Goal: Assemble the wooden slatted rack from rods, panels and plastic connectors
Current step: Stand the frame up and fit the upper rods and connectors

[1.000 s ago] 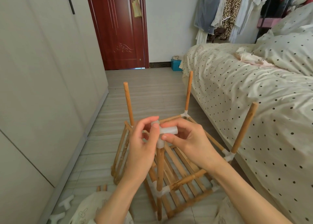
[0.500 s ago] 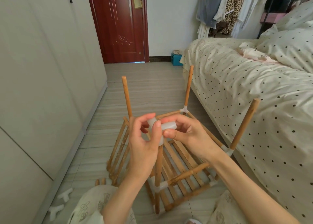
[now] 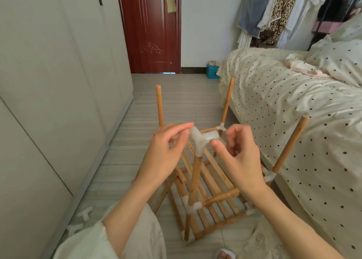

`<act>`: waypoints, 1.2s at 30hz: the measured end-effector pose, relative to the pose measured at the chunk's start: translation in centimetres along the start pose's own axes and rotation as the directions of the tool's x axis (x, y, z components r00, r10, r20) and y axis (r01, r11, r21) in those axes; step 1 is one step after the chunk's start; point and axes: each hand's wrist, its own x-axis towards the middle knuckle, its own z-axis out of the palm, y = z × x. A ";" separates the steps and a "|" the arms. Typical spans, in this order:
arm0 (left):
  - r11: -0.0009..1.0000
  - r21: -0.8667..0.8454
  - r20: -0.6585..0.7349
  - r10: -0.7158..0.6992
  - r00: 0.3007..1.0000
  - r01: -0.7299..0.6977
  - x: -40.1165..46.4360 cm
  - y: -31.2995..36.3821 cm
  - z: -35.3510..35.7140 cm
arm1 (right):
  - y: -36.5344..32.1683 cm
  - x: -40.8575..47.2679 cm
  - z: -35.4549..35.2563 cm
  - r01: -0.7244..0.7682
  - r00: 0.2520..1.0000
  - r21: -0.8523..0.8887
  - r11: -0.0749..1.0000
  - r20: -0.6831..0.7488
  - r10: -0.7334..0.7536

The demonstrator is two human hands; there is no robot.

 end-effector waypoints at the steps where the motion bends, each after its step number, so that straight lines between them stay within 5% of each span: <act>1: 1.000 0.003 -0.004 -0.014 1.000 0.014 0.2 0.1 -0.9 | -0.8 -0.3 0.2 0.069 0.998 -0.008 0.998 -0.009 -0.070; 5: 0.995 -0.045 -0.109 -0.090 0.990 0.085 1.1 -0.7 -5.0 | -3.8 -1.1 2.9 0.178 0.957 0.066 0.982 0.219 -0.189; 10: 0.962 -0.050 -0.148 -0.272 0.951 0.268 -0.5 -5.7 -9.2 | -4.7 -0.5 9.7 -0.224 0.882 0.205 0.953 0.458 0.109; 16: 0.762 -0.019 -0.101 -0.646 0.757 0.648 -7.2 -16.9 -11.4 | 2.4 -0.8 20.2 -0.599 0.570 -0.044 0.799 0.677 0.465; 20: 0.532 0.097 -0.104 -0.835 0.540 0.841 -12.9 -25.4 -11.6 | 8.2 -3.9 24.2 -0.682 0.396 -0.224 0.696 0.687 0.609; 25: 0.272 0.303 -0.071 -0.949 0.306 0.913 -19.0 -33.5 -8.5 | 13.1 -6.9 27.1 -0.757 0.257 -0.320 0.570 0.657 0.709; 36: 0.075 0.547 -0.142 -0.973 0.181 0.834 -21.8 -41.1 -5.2 | 17.4 -9.1 28.4 -0.730 0.151 -0.442 0.522 0.639 0.754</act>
